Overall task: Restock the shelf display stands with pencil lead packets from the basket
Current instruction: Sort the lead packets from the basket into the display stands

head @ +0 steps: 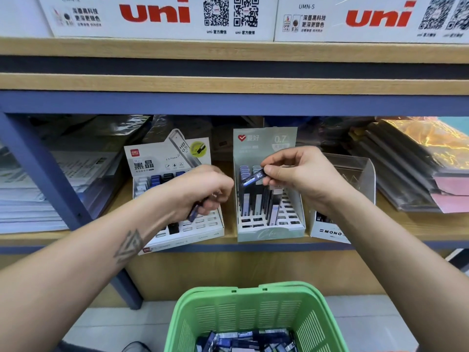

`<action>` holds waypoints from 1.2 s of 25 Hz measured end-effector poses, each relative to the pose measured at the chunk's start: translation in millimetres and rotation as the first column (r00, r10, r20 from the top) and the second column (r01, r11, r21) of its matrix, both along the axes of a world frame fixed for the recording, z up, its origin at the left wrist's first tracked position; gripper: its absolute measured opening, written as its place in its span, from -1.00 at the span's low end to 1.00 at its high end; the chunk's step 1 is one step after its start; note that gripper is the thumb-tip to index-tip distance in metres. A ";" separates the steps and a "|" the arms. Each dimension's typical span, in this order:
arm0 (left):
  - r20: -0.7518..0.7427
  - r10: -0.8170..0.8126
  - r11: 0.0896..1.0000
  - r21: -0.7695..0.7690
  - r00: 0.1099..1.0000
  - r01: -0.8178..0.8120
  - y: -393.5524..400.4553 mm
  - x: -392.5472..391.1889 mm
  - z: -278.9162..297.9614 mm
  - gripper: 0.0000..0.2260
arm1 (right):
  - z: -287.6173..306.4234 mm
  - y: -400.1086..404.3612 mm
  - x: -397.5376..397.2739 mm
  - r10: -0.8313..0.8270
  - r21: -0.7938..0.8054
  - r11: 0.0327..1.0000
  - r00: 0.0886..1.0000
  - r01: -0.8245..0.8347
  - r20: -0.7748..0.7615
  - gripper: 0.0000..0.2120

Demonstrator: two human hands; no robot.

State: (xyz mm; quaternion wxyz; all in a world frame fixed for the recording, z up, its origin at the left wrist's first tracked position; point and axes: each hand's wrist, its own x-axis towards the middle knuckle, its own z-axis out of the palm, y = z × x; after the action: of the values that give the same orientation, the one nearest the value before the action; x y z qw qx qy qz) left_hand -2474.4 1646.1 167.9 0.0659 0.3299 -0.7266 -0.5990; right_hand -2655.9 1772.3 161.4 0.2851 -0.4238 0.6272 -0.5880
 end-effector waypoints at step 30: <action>0.001 -0.107 0.927 -0.362 0.994 0.100 77.3 -153.7 -40.4 -0.87 | -16.8 61.8 -118.2 -0.292 0.047 0.873 0.597 0.486 -0.747 -0.82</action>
State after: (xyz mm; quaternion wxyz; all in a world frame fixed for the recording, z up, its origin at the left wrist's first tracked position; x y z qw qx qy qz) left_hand -2628.1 1723.4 127.5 0.1005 0.2678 -0.8401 -0.4610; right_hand -2774.1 1834.0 144.6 -0.0700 -0.4321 0.8324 -0.3398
